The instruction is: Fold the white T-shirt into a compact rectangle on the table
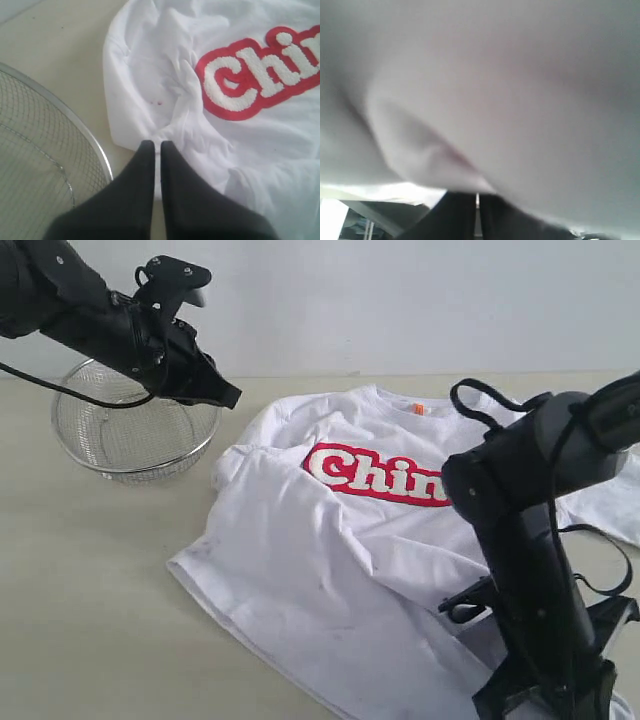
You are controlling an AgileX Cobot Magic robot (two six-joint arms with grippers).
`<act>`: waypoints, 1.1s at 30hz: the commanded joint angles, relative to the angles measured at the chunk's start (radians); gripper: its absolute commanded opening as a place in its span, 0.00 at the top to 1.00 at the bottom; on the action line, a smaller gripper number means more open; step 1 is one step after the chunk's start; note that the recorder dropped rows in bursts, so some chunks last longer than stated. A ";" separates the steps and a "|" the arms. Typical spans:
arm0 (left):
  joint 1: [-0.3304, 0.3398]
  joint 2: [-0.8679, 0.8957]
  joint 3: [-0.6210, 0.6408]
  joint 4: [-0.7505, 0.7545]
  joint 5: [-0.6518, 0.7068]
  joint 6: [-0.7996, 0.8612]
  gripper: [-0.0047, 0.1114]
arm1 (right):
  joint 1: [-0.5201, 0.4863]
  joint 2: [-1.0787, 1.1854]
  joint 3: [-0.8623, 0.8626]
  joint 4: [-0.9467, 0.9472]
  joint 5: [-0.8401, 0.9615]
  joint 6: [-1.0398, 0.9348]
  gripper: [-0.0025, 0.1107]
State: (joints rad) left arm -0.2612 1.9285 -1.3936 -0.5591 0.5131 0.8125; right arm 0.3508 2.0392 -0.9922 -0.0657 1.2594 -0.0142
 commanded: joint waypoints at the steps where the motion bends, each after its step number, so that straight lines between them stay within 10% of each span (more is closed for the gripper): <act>1: 0.001 -0.002 -0.007 -0.012 0.039 -0.012 0.92 | -0.061 0.004 0.006 -0.047 -0.067 -0.005 0.98; 23: -0.042 -0.025 0.009 -0.009 0.182 -0.118 0.92 | -0.132 -0.388 -0.220 -0.047 -0.411 0.026 0.98; 33: -0.217 -0.133 0.440 -0.026 -0.021 -0.215 0.92 | -0.205 0.036 -0.866 0.086 -0.158 -0.146 0.98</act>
State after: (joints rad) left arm -0.4650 1.8220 -1.0074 -0.5620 0.5662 0.6349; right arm 0.1549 2.0141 -1.7799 0.0000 1.0435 -0.1215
